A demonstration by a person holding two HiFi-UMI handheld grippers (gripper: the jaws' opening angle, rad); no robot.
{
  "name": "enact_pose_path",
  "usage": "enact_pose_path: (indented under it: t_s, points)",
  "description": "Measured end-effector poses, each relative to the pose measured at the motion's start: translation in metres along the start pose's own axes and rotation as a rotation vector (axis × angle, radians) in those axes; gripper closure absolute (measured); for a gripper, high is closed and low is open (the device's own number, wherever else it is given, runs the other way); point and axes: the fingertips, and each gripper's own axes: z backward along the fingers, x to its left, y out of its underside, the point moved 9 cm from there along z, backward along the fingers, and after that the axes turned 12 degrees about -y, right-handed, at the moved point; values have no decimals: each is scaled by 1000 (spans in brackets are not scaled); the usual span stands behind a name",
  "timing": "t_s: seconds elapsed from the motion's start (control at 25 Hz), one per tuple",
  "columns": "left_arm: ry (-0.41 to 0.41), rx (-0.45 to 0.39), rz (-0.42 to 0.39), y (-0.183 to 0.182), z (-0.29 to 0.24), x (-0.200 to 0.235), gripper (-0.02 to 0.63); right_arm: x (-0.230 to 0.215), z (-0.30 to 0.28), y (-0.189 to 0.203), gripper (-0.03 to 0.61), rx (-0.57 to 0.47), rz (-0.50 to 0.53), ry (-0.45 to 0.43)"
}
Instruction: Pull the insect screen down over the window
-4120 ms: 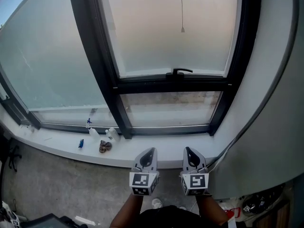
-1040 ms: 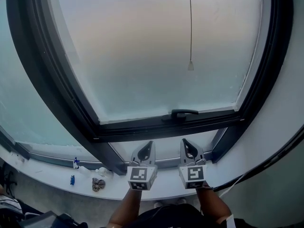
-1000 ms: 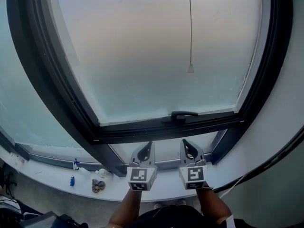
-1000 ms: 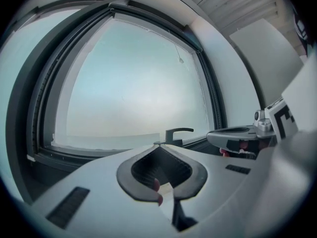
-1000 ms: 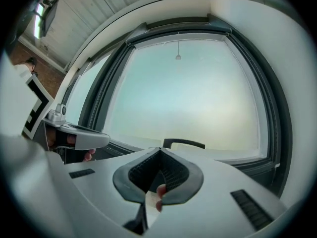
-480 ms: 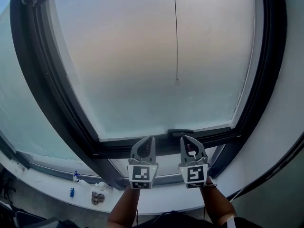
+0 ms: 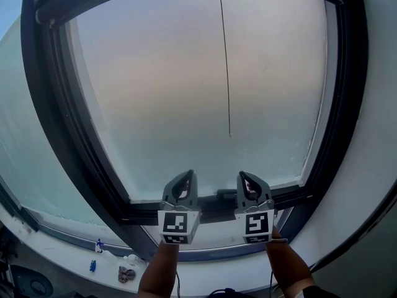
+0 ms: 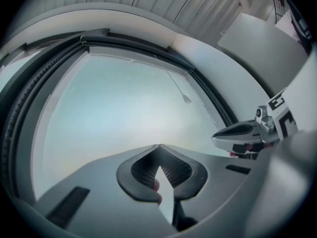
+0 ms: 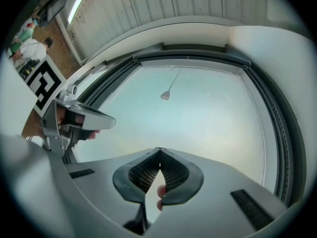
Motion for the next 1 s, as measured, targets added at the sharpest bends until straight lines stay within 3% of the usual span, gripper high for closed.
enact_pose_path:
  t_s: [0.12,0.2,0.32,0.4,0.56,1.0]
  points:
    - [-1,-40,-7,-20,-10,1,612,-12,-5,-18,577,-45,-64,19]
    - [-10,-60,-22,-33,-19,2,612,-23,-9,-36,577,-82,-42,39]
    - [-13,-115,-69,-60,-34,6,612,-42,-19,-62,577,-142,49,68]
    - [-25,-131,-117,-76,-43,8,612,-54,-25,-71,577,-157,170,82]
    - [-15,-124,-240,-109,-65,15,612,-74,-34,-93,577,-131,319,113]
    - [-169,-225,-630,-198,-95,25,609,-108,-60,-167,576,-77,565,146]
